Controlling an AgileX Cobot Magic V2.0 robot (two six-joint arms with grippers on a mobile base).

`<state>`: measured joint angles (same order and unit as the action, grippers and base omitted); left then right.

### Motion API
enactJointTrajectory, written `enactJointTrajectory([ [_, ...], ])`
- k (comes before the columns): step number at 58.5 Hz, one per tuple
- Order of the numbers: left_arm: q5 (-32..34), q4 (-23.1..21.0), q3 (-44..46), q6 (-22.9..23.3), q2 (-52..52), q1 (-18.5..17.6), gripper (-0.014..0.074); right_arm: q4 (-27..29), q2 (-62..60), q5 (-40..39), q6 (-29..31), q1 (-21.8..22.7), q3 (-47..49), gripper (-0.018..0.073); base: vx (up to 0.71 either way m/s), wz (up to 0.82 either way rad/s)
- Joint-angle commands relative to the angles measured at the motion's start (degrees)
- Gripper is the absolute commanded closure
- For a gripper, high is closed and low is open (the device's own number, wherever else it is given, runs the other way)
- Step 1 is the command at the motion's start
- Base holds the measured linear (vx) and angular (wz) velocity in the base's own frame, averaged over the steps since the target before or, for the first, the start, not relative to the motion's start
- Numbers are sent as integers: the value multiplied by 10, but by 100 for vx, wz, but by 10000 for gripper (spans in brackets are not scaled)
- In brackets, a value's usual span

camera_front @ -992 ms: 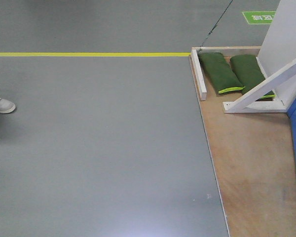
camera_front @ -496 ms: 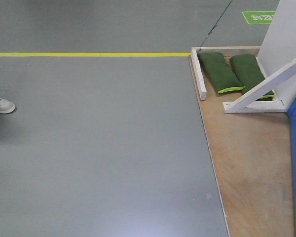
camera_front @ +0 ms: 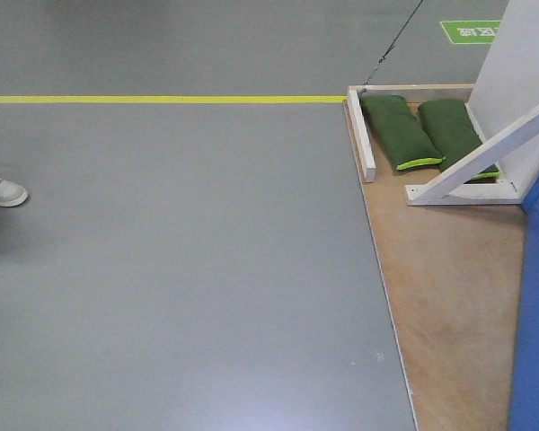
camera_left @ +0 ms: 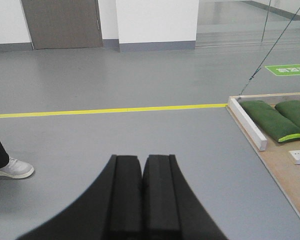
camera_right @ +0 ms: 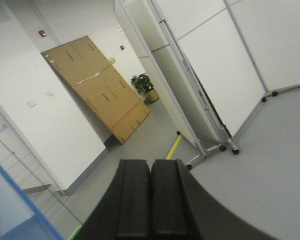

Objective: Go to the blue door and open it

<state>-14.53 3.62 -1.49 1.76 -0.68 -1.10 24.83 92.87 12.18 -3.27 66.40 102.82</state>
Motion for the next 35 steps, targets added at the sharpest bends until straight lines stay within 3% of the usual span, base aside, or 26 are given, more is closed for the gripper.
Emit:
enactJointTrajectory([
  [1, 44, -3, 15, 1, -7, -2, 524, 4, -56, -3, 12, -42, 22, 547, 0, 0],
  [21, 44, -3, 15, 1, -7, -2, 524, 4, -101, 12, 12, -146, 22, 547, 0, 0],
  [35, 44, -3, 15, 1, -7, -2, 524, 4, -108, 18, 12, -249, 22, 547, 0, 0],
])
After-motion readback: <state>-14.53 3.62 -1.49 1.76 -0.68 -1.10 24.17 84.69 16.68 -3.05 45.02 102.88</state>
